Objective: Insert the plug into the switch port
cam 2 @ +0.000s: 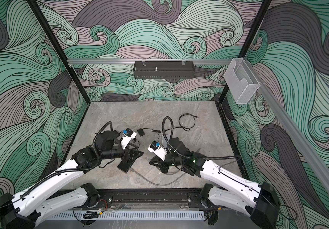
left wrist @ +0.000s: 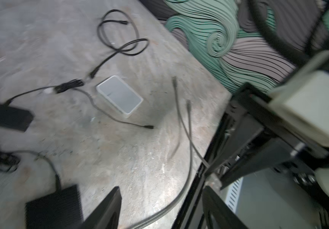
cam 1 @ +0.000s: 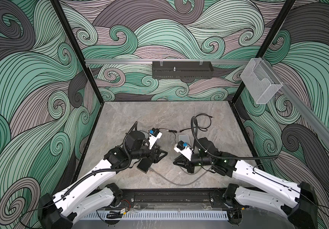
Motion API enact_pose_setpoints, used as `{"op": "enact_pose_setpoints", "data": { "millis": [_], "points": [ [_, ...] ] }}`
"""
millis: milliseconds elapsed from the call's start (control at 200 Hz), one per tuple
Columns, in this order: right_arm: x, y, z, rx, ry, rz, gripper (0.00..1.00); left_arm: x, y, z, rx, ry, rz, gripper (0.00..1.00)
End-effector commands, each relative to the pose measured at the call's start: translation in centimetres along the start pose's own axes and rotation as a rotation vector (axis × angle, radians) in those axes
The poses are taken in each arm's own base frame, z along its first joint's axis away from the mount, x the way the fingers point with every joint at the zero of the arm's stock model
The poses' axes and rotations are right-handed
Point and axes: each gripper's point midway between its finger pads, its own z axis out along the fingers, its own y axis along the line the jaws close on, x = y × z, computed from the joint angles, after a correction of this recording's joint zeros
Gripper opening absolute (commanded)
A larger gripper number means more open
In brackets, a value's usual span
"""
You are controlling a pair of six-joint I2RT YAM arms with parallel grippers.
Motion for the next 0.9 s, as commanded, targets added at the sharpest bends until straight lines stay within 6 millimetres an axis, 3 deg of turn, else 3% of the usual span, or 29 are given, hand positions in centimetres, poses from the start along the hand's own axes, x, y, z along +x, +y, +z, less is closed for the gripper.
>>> {"op": "enact_pose_setpoints", "data": {
  "millis": [0,230,425,590,766,891],
  "points": [
    [1.0,-2.2,0.5,0.121,0.031,0.013,0.0,2.1,6.8,-0.2,-0.32,-0.054,-0.327,0.67],
    [3.3,-3.5,4.3,0.148,0.158,0.036,0.0,6.6,11.5,-0.1,-0.455,-0.142,-0.516,0.66],
    [5.2,-3.3,9.1,0.078,0.305,0.067,0.0,8.0,13.7,-0.5,-0.546,-0.175,-0.507,0.7],
    [5.8,-3.0,12.0,0.06,0.349,0.044,0.0,9.4,15.4,0.4,-0.602,-0.128,-0.493,0.63],
    [7.0,-3.7,13.9,0.106,0.419,0.007,0.0,10.3,17.5,2.0,-0.596,-0.057,-0.532,0.57],
    [7.3,-4.6,14.9,0.155,0.438,-0.01,0.0,10.4,17.6,3.4,-0.484,-0.006,-0.557,0.57]
  ]
}}
